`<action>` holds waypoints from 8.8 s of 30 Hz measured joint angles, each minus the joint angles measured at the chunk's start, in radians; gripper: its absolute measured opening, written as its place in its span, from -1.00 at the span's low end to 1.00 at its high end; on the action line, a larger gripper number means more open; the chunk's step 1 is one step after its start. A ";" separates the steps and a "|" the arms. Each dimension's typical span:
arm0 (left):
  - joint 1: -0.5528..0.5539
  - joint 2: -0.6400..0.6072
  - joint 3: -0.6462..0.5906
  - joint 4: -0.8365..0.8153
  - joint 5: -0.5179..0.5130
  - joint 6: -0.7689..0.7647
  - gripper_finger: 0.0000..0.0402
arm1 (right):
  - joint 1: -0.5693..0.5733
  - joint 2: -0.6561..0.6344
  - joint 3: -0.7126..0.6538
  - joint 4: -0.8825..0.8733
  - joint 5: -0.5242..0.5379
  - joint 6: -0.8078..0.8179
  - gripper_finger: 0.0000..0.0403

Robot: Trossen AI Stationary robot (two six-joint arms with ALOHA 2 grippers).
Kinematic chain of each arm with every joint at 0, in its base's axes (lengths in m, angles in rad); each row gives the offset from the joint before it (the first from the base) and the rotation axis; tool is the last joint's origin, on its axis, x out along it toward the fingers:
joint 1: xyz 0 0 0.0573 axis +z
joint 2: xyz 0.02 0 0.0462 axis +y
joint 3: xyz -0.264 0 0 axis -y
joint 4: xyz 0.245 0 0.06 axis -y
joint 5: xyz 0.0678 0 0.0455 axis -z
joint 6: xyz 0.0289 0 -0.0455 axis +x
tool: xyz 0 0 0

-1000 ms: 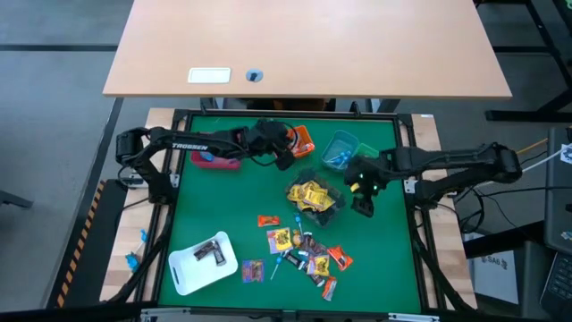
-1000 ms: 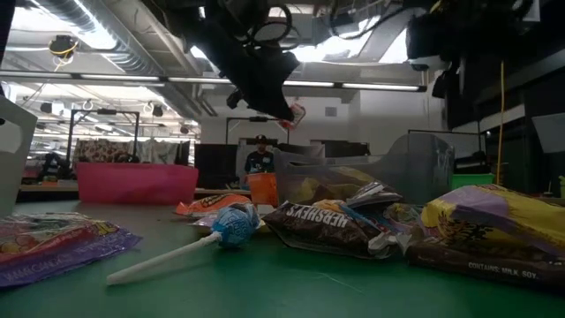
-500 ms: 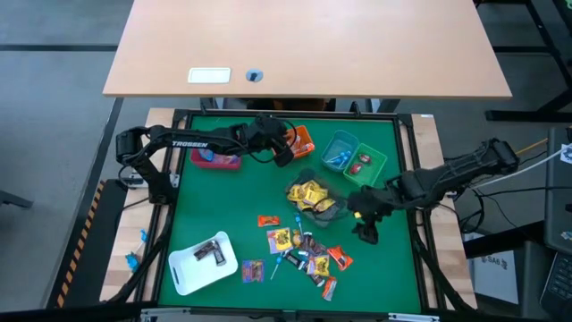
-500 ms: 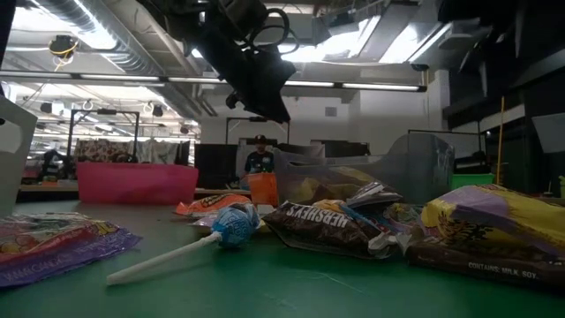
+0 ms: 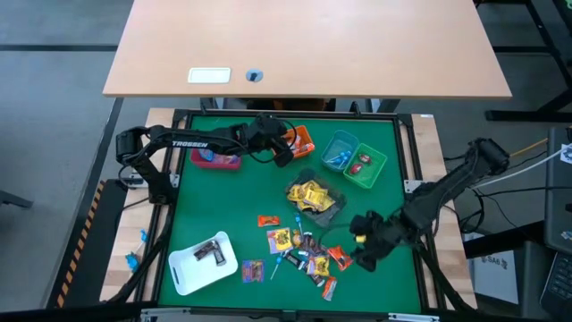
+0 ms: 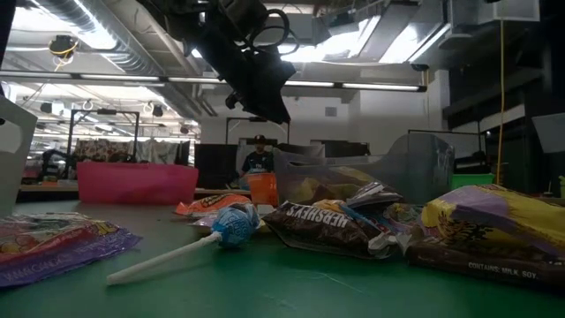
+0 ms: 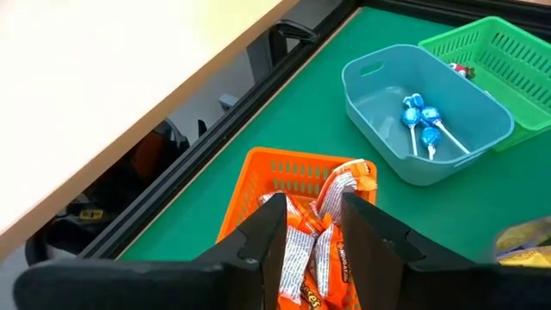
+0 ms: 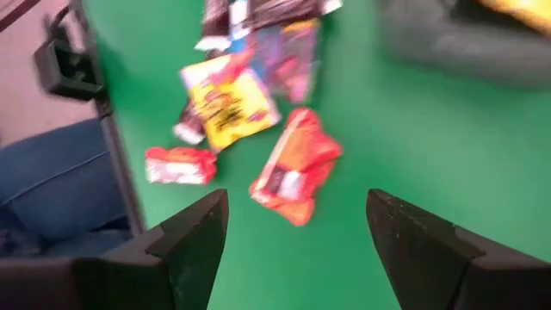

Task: Sort candy
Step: Put the orange chocolate into the orange bin, then put the purple gummy pack into the red bin

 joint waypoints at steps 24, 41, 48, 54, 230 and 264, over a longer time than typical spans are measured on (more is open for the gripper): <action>0.000 0.000 0.000 -0.004 0.000 -0.002 -0.49 | 0.090 0.402 0.000 0.192 0.125 0.081 0.37; -0.012 0.000 0.000 -0.004 0.004 -0.004 -0.49 | 0.091 0.467 0.003 0.194 0.133 0.074 0.22; -0.042 0.000 0.000 -0.004 0.003 -0.003 -0.49 | 0.090 0.468 0.001 0.181 0.145 0.073 -0.23; -0.093 0.000 0.000 -0.004 0.004 -0.001 -0.49 | 0.090 0.437 -0.001 0.158 0.135 0.056 -0.50; -0.555 -0.068 -0.002 -0.468 0.262 -0.406 -1.00 | -0.953 0.129 0.325 -0.059 -0.108 -1.208 0.30; 0.188 -0.237 0.000 -0.910 -0.178 -0.141 -0.98 | -0.373 0.121 0.423 -0.398 -0.108 -0.957 0.30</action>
